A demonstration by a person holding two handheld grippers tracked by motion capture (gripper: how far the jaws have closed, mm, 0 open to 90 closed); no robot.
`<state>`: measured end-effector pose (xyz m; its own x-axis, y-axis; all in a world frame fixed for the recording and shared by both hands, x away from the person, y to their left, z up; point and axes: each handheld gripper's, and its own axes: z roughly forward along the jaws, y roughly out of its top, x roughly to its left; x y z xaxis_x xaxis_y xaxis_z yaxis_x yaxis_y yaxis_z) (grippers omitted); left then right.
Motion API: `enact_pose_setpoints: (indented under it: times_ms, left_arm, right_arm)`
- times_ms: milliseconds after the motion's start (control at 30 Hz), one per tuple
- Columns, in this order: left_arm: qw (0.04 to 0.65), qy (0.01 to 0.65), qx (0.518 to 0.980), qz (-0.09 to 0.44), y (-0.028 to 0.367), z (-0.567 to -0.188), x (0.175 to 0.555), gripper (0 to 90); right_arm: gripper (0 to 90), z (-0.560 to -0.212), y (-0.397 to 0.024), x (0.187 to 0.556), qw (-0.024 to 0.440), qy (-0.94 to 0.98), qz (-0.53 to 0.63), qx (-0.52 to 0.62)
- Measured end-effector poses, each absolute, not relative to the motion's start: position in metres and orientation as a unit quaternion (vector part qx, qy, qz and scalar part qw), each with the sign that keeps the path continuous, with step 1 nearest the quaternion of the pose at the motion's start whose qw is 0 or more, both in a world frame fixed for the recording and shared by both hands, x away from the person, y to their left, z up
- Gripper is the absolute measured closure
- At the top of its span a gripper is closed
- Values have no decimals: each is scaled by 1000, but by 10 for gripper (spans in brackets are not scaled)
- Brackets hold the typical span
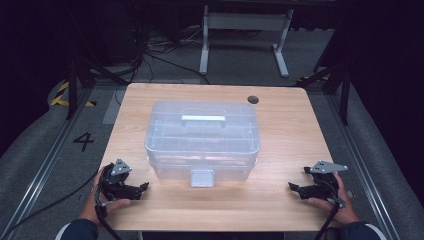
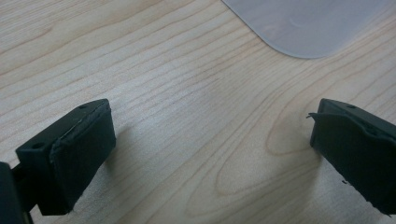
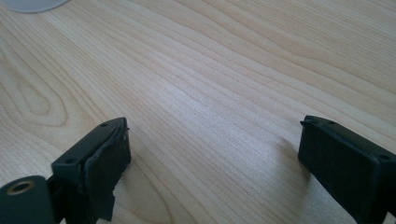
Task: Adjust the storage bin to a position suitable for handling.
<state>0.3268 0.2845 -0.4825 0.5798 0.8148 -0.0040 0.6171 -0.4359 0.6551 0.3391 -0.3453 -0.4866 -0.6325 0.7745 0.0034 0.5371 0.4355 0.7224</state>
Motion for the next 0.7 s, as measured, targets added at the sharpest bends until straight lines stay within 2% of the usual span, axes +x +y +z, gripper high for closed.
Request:
enact_pose_setpoints:
  times_ms: [700]
  left_arm:
    - [313,428,833,159,286,-482,326,13]
  right_arm:
    - [92,-486,-344,341,166,830,354,398]
